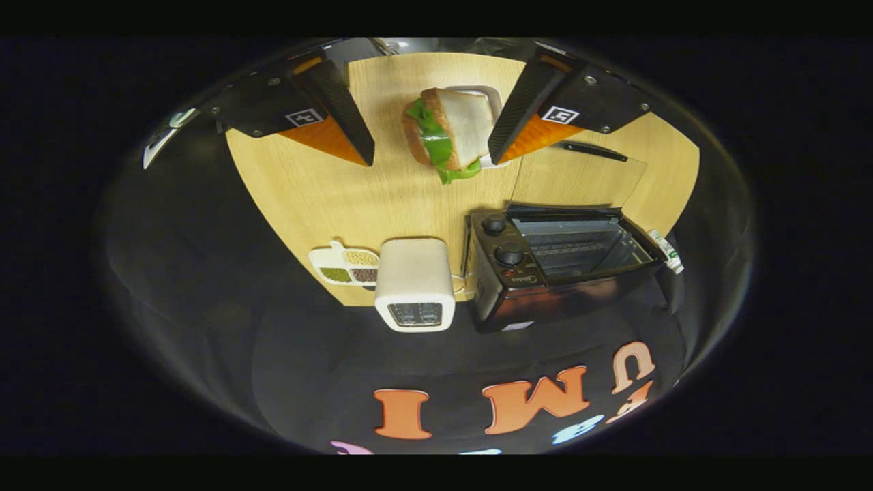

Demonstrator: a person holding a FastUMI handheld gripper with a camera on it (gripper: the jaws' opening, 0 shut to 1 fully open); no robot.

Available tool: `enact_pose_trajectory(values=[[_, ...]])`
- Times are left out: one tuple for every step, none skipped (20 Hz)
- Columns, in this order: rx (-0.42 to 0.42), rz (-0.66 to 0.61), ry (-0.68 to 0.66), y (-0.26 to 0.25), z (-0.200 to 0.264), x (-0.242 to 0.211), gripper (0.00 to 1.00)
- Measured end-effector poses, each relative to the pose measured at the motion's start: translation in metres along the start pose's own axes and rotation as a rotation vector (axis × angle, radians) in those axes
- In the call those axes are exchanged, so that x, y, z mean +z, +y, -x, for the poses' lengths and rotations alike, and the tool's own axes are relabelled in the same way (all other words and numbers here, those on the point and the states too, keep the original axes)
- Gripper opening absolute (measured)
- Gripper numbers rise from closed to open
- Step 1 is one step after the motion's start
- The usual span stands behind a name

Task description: Open the toaster oven, put the food inside, and close the toaster oven door.

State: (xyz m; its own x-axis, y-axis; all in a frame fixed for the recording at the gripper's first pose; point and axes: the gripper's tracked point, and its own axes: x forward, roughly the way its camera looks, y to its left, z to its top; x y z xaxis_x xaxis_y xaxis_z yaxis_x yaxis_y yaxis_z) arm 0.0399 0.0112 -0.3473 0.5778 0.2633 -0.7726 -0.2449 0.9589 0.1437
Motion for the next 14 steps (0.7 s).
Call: enact_pose_trajectory(values=[[0.020,-0.016,0.031,-0.003,-0.004,-0.003,0.99],[0.032,-0.028,0.052,-0.004,-0.008,-0.005,0.99],[0.039,-0.035,0.071,-0.009,-0.015,-0.005,1.00],[0.044,-0.040,0.088,-0.013,-0.020,-0.007,0.99],[0.055,-0.046,0.105,-0.015,-0.025,-0.008,0.99],[0.078,-0.061,0.128,-0.013,-0.028,-0.011,0.99],[0.109,-0.082,0.153,-0.009,-0.031,-0.014,0.99],[0.134,-0.097,0.180,-0.008,-0.037,-0.019,0.99],[0.156,-0.109,0.204,-0.007,-0.041,-0.022,1.00],[0.177,-0.126,0.225,-0.003,-0.043,-0.027,1.00],[0.196,-0.142,0.246,0.000,-0.045,-0.029,1.00],[0.210,-0.149,0.263,0.002,-0.047,-0.033,0.99],[0.224,-0.145,0.277,0.004,-0.047,-0.037,0.99],[0.229,-0.146,0.287,0.007,-0.047,-0.038,0.98]])
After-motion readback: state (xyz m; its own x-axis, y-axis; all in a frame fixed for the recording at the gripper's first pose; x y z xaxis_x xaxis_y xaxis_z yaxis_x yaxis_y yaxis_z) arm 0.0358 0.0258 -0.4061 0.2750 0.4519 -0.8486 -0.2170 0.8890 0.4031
